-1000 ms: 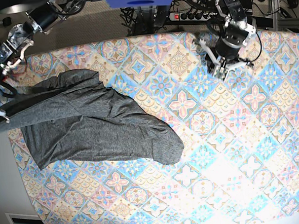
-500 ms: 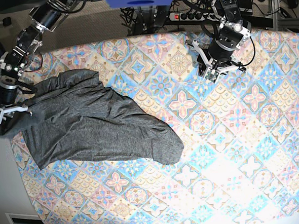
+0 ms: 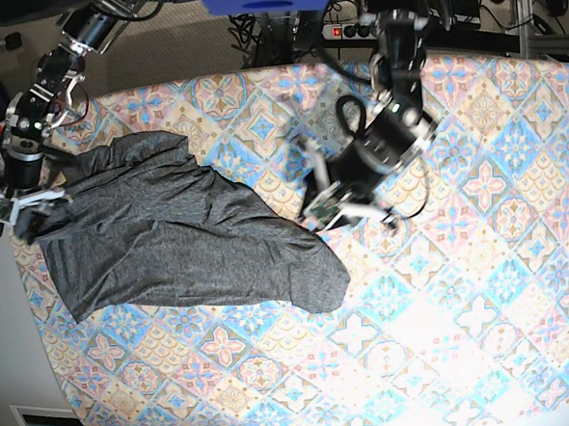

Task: Layout the t-shirt on the table in an organized manner, then fold the t-shirt properly
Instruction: 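Reach the left gripper to the shirt hem and grasp it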

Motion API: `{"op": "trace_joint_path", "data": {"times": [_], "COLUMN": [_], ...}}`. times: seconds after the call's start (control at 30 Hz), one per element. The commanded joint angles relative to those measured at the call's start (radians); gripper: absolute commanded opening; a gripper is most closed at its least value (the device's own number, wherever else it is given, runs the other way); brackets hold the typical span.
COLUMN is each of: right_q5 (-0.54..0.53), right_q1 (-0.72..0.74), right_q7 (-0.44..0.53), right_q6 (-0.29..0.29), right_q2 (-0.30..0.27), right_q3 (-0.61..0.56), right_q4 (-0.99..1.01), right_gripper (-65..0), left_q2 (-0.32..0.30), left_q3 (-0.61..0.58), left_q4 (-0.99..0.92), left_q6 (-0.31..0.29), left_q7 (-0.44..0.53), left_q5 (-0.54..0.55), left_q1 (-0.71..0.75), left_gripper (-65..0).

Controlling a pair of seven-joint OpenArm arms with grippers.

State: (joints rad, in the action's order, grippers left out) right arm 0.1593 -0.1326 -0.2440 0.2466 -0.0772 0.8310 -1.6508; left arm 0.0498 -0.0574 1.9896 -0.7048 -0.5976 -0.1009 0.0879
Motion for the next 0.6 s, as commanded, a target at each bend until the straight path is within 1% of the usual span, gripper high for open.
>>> {"op": "trace_joint_path", "data": {"times": [0.0, 0.07, 0.1, 0.17, 0.27, 0.33, 0.4, 0.57], "right_q5": [-0.011, -0.011, -0.011, -0.011, -0.011, -0.011, -0.011, -0.011], "right_q1": [0.014, 0.014, 0.012, 0.012, -0.008, -0.009, -0.009, -0.009], "right_q7": [0.031, 0.031, 0.031, 0.031, 0.031, 0.031, 0.031, 0.031], "right_q6": [-0.005, -0.005, -0.005, -0.005, -0.005, -0.005, -0.005, -0.005], "right_q2": [-0.017, -0.017, -0.017, -0.017, -0.017, -0.017, -0.017, -0.017], "right_q3": [0.001, 0.001, 0.003, 0.006, 0.006, 0.003, 0.006, 0.007], "right_q4": [-0.027, -0.027, -0.027, -0.024, -0.022, -0.03, -0.03, -0.03], "right_gripper": [-28.4, -28.2, -28.2, -28.2, -28.2, -28.2, -28.2, -28.2], "left_q2": [0.005, 0.008, 0.023, 0.061, 0.104, 0.107, 0.107, 0.106], "left_q3": [-0.028, -0.078, -0.094, -0.1, -0.106, -0.108, -0.124, -0.256], "left_q4": [-0.023, -0.118, -0.171, -0.269, -0.407, -0.494, -0.573, -0.697], "left_q6": [0.007, 0.007, 0.007, 0.007, 0.007, 0.007, 0.007, 0.007], "left_q7": [0.02, 0.02, 0.02, 0.02, 0.02, 0.02, 0.02, 0.017], "left_q5": [0.01, 0.008, 0.008, 0.002, -0.039, -0.079, -0.119, -0.205], "left_q1": [-0.046, -0.118, -0.149, -0.21, -0.282, -0.32, -0.346, -0.357], "left_gripper": [-52.7, -52.6, -52.1, -48.5, -42.1, -39.9, -39.8, -39.8]}}
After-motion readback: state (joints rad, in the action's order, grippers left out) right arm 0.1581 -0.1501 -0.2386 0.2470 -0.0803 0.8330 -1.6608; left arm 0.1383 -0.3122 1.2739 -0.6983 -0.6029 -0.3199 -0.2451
